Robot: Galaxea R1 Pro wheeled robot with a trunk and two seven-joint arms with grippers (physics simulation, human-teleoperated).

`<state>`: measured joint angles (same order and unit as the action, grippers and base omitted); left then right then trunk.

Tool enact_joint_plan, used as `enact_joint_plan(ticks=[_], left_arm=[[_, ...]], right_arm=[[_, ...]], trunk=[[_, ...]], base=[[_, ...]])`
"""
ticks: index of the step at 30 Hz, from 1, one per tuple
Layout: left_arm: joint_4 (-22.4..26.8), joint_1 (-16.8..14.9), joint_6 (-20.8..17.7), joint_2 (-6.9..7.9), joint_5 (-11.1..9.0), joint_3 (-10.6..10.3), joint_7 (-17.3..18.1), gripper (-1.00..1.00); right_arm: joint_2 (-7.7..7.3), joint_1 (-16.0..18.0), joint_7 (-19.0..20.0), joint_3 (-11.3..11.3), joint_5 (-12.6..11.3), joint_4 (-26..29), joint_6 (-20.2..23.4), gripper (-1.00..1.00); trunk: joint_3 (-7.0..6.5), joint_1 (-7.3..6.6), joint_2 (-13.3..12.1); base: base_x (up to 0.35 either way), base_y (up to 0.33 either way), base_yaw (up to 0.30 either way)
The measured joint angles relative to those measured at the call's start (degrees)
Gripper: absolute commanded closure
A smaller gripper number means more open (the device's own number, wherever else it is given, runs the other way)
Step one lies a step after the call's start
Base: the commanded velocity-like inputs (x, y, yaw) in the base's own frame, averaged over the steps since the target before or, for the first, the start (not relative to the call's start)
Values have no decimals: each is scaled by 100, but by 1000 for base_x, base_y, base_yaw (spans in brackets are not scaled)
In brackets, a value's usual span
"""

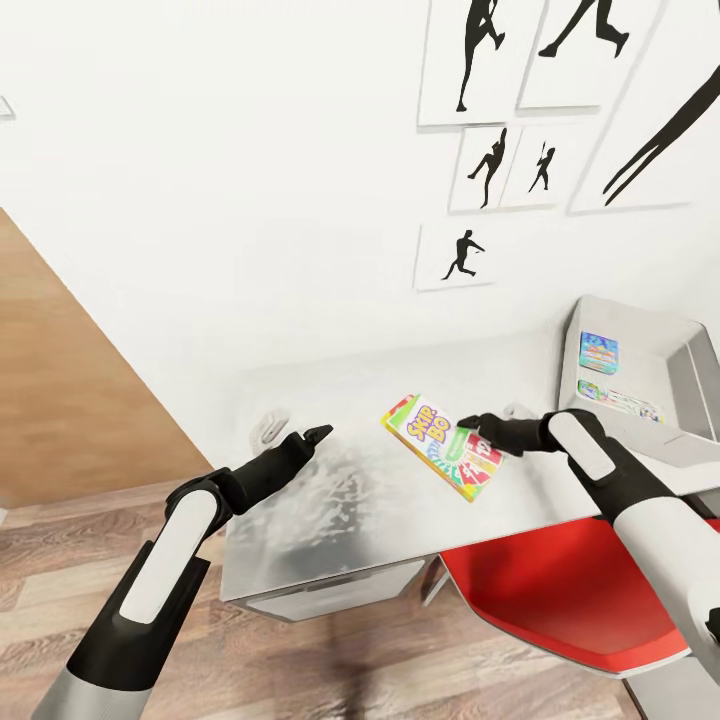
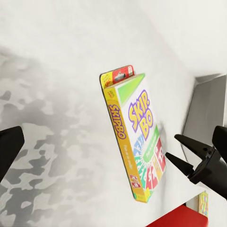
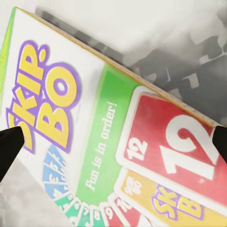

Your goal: Put all the toys in the child's room - the three board games (two on the bed and one on the table), the two jigsaw puzzles on the table, and the tennis ball on the table - inside the toy box on the table in the child's room.

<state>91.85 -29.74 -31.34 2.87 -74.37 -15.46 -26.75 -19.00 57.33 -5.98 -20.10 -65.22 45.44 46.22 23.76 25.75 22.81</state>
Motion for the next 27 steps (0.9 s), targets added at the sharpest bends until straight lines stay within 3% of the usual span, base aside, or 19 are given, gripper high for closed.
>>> enact_joint_plan(ticks=[27], left_arm=[[0, -3, 0, -1, 0, -11, 1, -100]], right_arm=[[12, 470, 34, 22, 0, -257, -9, -100]], trunk=[[0, 0, 0]], base=[[0, 0, 0]])
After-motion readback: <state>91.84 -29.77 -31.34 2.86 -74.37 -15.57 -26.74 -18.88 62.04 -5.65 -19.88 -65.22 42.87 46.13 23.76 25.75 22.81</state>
